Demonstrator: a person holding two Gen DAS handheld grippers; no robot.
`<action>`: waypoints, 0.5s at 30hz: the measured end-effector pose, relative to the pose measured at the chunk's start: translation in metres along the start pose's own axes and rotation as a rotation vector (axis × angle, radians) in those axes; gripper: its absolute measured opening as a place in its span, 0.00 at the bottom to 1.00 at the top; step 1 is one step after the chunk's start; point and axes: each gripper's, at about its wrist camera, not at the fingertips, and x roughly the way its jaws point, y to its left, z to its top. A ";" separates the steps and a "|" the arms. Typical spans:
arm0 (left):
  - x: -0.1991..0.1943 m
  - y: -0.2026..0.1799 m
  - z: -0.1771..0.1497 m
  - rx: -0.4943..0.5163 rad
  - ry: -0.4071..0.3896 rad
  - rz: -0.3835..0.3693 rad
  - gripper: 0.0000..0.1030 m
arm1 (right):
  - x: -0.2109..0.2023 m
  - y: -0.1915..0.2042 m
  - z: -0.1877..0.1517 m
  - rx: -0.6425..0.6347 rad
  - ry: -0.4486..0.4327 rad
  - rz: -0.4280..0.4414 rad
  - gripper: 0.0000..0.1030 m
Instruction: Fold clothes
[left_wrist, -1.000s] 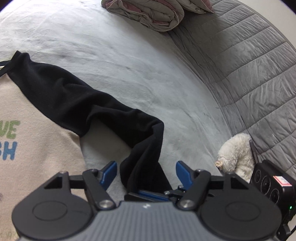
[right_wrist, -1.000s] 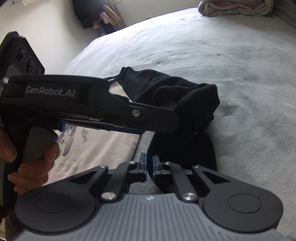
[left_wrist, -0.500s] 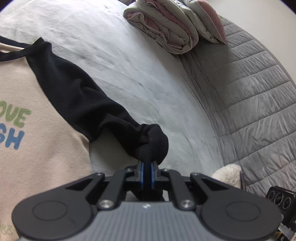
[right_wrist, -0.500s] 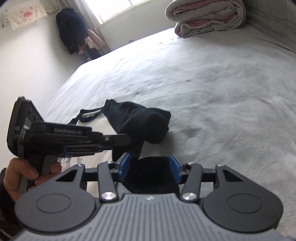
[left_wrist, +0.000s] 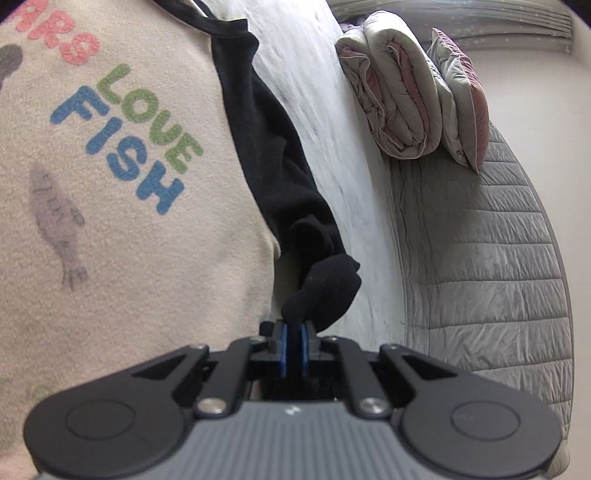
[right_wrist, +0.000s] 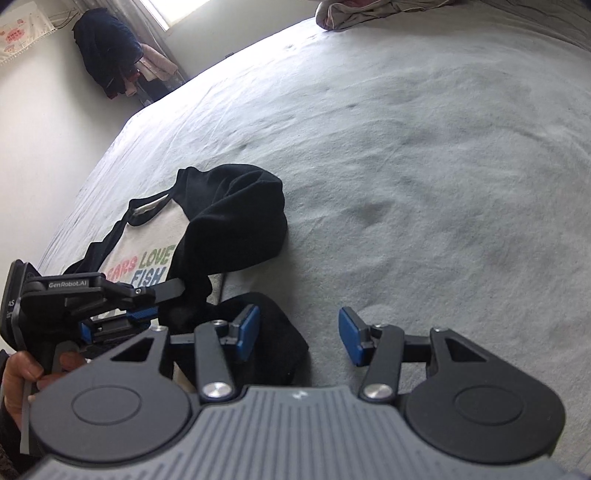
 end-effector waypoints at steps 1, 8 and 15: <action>0.001 -0.001 0.000 0.014 -0.002 0.013 0.07 | 0.005 0.002 -0.001 -0.019 -0.001 -0.010 0.50; 0.004 -0.013 0.009 0.136 0.010 0.121 0.12 | 0.023 0.023 -0.004 -0.182 0.014 -0.064 0.11; -0.001 -0.037 0.028 0.323 -0.006 0.219 0.33 | -0.020 0.018 0.011 -0.264 -0.145 -0.341 0.10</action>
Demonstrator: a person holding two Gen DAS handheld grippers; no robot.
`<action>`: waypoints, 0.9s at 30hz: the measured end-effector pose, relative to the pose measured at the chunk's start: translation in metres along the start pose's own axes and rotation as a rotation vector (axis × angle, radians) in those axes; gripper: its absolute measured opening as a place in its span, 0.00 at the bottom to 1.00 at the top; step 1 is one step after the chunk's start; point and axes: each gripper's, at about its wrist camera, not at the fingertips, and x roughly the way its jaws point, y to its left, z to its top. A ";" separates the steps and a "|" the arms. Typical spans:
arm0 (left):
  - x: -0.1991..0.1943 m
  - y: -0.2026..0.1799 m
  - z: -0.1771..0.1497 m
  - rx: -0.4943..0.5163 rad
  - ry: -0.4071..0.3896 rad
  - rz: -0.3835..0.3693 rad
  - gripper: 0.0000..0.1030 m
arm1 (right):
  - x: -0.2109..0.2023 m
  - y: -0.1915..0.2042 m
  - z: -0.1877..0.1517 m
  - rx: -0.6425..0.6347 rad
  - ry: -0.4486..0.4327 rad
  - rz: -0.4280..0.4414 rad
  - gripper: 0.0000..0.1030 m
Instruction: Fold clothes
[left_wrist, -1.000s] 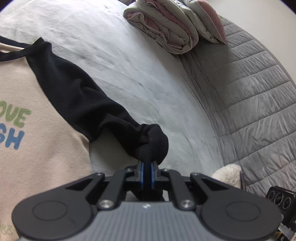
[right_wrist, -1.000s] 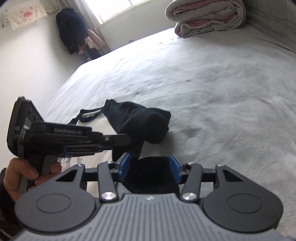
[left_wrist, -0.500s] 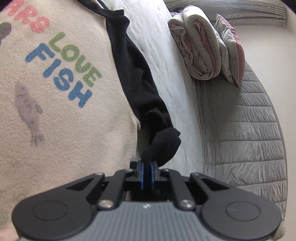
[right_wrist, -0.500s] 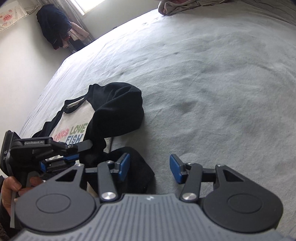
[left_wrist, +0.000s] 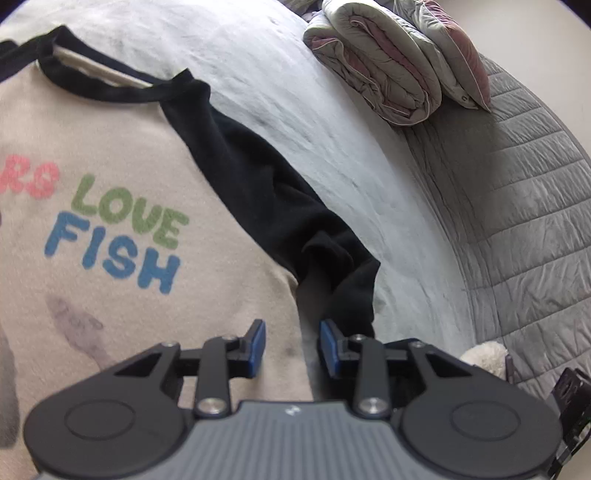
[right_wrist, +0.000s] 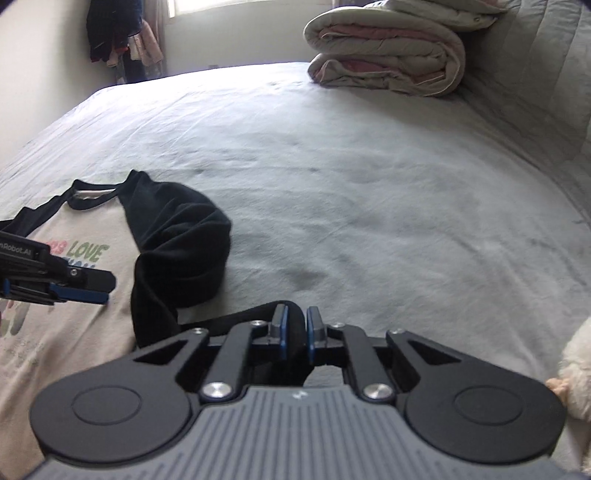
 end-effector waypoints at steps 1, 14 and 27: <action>-0.001 -0.001 0.004 0.026 -0.006 0.016 0.34 | -0.003 -0.007 0.002 0.005 -0.017 -0.050 0.10; 0.027 -0.036 0.060 0.299 -0.093 0.238 0.35 | -0.006 -0.081 0.050 0.058 -0.188 -0.505 0.10; 0.034 -0.014 0.123 0.550 -0.201 0.505 0.49 | 0.035 -0.123 0.079 0.063 -0.181 -0.641 0.09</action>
